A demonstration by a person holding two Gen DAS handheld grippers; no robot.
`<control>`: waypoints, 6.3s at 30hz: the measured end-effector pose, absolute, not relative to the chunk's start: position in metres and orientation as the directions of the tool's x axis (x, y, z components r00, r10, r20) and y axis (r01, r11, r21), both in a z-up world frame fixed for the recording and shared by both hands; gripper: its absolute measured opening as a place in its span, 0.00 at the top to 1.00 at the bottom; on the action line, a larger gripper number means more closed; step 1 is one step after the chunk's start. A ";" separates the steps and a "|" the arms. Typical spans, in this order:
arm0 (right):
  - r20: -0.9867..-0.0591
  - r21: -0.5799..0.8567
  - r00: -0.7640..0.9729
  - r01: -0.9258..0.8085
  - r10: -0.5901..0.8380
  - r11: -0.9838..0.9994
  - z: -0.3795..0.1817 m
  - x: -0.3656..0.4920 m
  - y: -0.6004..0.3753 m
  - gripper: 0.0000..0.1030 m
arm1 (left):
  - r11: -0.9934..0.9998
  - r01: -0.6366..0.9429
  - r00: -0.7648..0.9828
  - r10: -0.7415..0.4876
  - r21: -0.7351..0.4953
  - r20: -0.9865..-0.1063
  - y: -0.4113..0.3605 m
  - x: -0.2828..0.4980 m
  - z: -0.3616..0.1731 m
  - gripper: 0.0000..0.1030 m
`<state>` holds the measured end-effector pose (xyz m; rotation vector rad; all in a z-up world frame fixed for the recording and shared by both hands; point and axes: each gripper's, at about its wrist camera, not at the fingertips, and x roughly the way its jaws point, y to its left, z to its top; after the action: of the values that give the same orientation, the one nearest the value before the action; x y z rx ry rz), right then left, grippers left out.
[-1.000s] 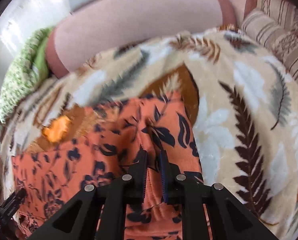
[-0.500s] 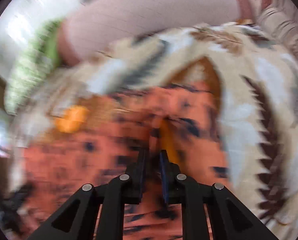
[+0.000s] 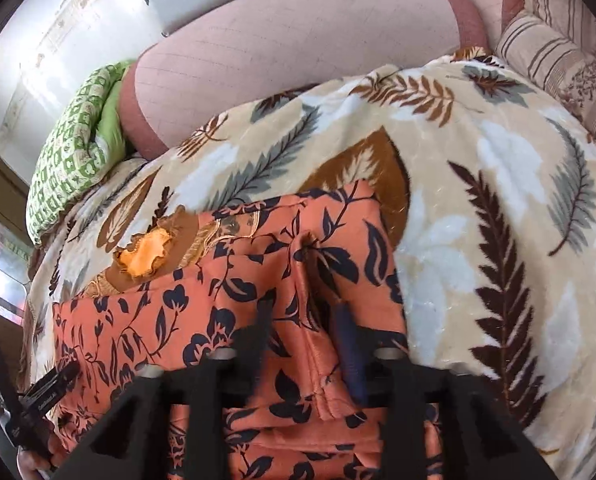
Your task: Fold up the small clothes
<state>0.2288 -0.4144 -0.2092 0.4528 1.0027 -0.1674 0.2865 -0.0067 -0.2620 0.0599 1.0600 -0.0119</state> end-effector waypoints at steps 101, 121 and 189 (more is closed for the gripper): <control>-0.789 0.379 0.582 0.206 0.198 0.902 -0.152 -0.021 -0.410 0.77 | 0.999 0.035 0.548 -0.036 -0.020 -0.836 0.102 0.069 -0.236 0.00; -0.759 0.532 0.576 0.276 0.305 0.800 -0.220 -0.080 -0.443 0.29 | 0.984 0.065 0.366 -0.175 -0.163 -0.914 0.116 0.003 -0.274 0.16; -0.459 0.805 0.732 0.104 0.503 0.584 -0.096 0.054 -0.456 0.91 | 0.807 0.352 0.402 -0.588 -0.474 -0.702 0.088 0.174 -0.150 0.93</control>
<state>0.0541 -0.4557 -0.0964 0.9364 0.7348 0.2589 0.1745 0.0883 -0.1502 -0.2677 0.9923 -0.6030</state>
